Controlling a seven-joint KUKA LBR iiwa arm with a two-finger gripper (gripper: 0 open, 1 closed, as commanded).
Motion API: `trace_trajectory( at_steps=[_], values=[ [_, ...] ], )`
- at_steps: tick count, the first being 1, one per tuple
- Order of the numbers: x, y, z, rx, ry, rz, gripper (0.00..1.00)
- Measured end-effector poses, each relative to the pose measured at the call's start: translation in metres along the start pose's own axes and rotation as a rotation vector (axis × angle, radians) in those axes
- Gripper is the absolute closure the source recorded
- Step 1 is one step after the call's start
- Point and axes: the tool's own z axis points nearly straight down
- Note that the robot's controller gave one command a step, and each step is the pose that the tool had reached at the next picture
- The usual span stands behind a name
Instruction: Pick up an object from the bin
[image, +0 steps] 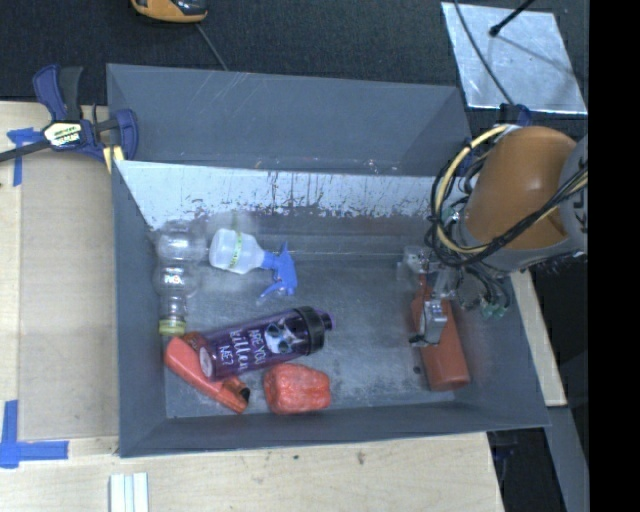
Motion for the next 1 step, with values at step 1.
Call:
trace_trajectory(
  at_steps=[1],
  values=[
    [-0.002,0.0002,-0.0046,0.001,-0.008,-0.002,0.0]
  ],
)
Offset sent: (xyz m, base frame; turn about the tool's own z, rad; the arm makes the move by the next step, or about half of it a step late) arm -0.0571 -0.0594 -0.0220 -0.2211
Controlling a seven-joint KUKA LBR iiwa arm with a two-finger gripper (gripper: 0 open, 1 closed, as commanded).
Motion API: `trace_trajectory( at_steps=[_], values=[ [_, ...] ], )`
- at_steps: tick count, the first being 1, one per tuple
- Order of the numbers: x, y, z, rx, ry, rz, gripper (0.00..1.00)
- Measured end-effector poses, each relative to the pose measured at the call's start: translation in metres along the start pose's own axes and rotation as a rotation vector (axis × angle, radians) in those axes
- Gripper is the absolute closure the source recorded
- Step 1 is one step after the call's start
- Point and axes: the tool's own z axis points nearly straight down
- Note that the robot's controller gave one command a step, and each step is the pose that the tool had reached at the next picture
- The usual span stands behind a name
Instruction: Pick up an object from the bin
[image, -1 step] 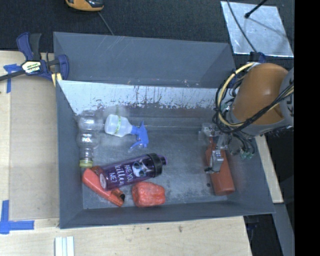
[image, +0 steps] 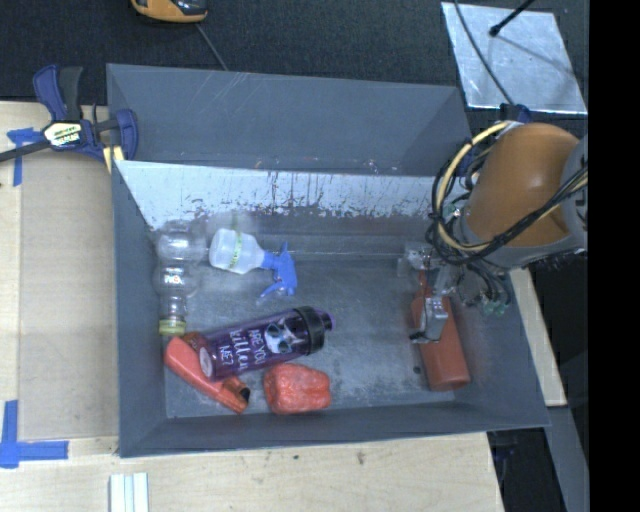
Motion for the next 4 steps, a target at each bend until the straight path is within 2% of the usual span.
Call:
trace_trajectory(
  at_steps=[1,2,3,4],
  values=[
    [0.019,-0.017,0.008,-0.002,-0.005,-0.093,0.0],
    [0.012,-0.041,0.034,-0.006,0.009,-0.292,0.0],
    [-0.018,-0.05,0.043,-0.016,-0.028,-0.515,1.0],
    [-0.018,-0.05,0.043,-0.016,-0.028,-0.515,1.0]
  ],
)
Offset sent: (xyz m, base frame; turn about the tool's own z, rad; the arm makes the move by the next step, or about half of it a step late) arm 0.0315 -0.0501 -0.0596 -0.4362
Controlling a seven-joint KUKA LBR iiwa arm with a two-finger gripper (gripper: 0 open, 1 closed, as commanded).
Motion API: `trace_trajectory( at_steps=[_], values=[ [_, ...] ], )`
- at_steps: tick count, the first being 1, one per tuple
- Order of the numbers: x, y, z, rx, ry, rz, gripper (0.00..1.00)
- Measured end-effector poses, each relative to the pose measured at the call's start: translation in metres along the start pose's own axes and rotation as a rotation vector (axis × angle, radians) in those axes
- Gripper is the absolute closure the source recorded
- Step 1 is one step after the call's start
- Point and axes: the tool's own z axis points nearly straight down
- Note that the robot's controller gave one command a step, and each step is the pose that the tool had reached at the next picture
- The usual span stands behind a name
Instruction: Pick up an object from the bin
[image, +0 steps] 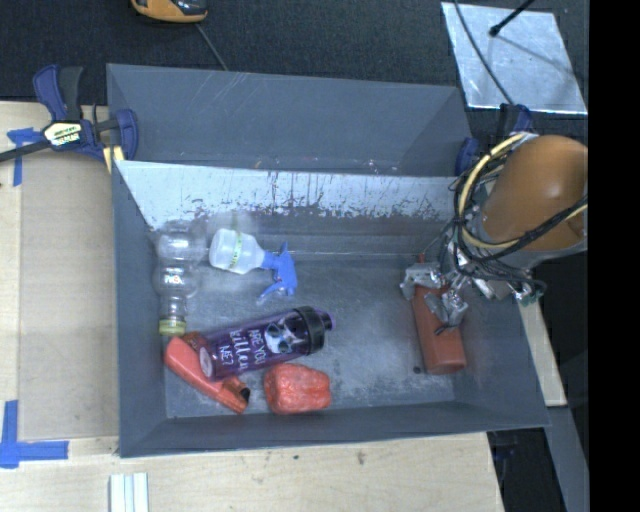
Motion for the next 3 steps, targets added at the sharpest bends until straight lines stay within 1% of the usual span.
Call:
trace_trajectory(
  at_steps=[1,2,3],
  values=[
    [-0.001,0.01,-0.004,0.005,0.004,0.005,1.0],
    [0.005,0.035,0.0,0.004,0.018,0.011,0.0],
    [0.006,0.035,0.0,0.004,0.018,0.011,0.0]
  ],
)
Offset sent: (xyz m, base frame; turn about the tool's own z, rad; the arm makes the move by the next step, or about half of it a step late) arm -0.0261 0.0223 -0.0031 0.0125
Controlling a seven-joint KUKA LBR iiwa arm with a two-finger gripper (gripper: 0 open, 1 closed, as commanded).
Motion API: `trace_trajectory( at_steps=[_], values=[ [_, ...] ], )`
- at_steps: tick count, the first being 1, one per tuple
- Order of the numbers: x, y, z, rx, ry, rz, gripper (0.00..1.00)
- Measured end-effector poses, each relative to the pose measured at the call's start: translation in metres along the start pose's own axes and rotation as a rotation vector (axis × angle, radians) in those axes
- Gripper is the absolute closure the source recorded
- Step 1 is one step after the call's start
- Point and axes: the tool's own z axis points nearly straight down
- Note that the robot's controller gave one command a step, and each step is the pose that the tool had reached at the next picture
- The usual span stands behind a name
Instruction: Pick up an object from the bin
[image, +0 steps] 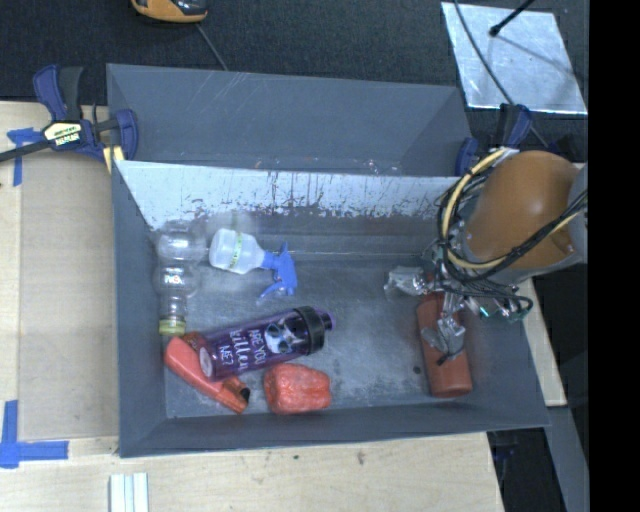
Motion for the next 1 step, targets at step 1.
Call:
trace_trajectory(
  at_steps=[1],
  values=[
    [0.0001,-0.0001,0.0001,0.0,0.0,0.0,0.0]
  ],
)
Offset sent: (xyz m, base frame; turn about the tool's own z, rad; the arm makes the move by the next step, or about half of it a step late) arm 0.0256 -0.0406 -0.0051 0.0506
